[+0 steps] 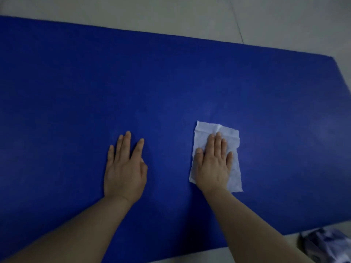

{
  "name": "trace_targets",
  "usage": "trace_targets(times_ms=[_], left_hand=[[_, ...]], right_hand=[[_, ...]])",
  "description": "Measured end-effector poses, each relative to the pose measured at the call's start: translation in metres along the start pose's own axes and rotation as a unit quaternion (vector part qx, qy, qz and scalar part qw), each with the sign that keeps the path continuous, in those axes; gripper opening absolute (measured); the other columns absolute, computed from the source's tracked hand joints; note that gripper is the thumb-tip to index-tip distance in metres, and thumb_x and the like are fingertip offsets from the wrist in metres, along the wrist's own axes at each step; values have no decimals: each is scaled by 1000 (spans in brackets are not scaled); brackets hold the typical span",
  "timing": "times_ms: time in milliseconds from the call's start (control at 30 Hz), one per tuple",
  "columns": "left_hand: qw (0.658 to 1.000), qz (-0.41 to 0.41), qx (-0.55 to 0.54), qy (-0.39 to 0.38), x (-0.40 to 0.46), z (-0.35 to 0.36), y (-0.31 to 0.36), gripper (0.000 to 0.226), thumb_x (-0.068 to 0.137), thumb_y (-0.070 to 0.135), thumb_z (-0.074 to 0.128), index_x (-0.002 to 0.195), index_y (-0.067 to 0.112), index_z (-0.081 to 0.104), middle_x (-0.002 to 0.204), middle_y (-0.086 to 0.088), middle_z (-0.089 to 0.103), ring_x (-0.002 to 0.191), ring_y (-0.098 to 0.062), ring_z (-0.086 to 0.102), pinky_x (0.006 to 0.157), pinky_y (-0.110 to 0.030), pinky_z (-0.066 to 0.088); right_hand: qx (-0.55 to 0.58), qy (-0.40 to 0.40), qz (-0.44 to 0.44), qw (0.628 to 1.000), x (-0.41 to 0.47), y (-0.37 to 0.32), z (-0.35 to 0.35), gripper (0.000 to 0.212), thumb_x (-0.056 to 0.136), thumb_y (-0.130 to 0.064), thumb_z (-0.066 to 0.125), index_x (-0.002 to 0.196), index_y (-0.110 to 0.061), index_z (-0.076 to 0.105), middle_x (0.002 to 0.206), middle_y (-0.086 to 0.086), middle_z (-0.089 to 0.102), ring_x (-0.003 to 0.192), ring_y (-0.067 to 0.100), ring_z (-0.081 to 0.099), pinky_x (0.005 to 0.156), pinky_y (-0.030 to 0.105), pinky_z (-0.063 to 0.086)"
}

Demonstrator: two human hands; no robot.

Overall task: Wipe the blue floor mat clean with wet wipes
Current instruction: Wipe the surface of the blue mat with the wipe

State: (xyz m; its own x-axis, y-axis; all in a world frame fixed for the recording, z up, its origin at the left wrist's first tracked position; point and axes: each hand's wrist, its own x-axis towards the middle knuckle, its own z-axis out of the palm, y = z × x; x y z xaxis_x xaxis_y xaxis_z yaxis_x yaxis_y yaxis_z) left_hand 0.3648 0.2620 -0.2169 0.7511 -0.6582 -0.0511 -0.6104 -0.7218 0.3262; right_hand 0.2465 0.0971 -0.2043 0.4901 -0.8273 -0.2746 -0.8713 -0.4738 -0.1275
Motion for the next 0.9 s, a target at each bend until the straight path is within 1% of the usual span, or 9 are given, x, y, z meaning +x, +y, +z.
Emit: trace_targets(times_ms=[67,133,267,367,533,600,700,800,900], left_hand=[[1000,1,-2,4,5,1,-1,52,95,24,30,144,11,39,155,-17,23,144,-28,17,119,-39,1],[1000,4,1,5,6,2,-1,56,93,28,23,143,10,41,154,-18,26,143,-29,19,118,-35,-2],[1000,5,2,2,7,1,-1,54,93,26,26,142,10,42,154,-19,26,143,-30,19,118,-39,4],[1000,1,-5,5,7,0,0,51,94,22,32,143,10,40,155,-17,25,144,-29,18,119,-38,3],[1000,2,-3,12,6,0,0,50,94,17,39,144,11,40,155,-17,23,144,-29,18,118,-42,7],[1000,3,0,12,5,1,-1,49,94,17,40,143,10,41,155,-18,25,144,-30,19,118,-42,7],[1000,5,7,14,7,2,-1,51,93,22,32,142,9,42,154,-19,27,143,-31,20,117,-42,7],[1000,9,13,10,8,2,-2,56,92,29,25,141,9,43,153,-19,28,142,-31,21,116,-41,7],[1000,5,3,9,6,0,-1,51,94,24,30,142,10,42,154,-18,26,143,-30,20,118,-41,6]], right_hand=[[-3,5,9,1000,-3,-8,4,63,96,-46,3,150,-19,-11,158,-2,-17,145,14,-18,118,44,-10],[-17,7,-85,996,-20,-25,13,66,92,-49,1,150,-19,-6,159,-1,-11,147,17,-9,118,45,-8],[-50,6,-283,958,-55,-29,24,58,97,-43,28,147,-16,31,155,2,27,143,18,22,113,45,11],[-62,43,-201,977,-39,9,18,60,95,-44,25,147,-14,34,154,3,27,142,18,27,114,42,11],[-4,24,8,1000,-23,27,8,69,86,-51,-6,147,-20,-11,158,-4,-13,142,8,-18,118,40,-11],[-3,21,-4,1000,-34,6,13,67,87,-52,-5,147,-21,-11,158,-2,-13,143,11,-16,118,41,-10],[-23,39,-145,988,-61,-23,25,61,96,-44,21,150,-16,23,157,4,15,146,19,12,115,46,5],[-40,20,-259,965,-72,-17,29,55,98,-41,27,148,-21,29,157,1,20,145,16,15,114,46,9],[-69,58,-177,980,-53,18,23,54,100,-43,18,148,-22,28,156,2,20,144,18,21,113,46,12]])
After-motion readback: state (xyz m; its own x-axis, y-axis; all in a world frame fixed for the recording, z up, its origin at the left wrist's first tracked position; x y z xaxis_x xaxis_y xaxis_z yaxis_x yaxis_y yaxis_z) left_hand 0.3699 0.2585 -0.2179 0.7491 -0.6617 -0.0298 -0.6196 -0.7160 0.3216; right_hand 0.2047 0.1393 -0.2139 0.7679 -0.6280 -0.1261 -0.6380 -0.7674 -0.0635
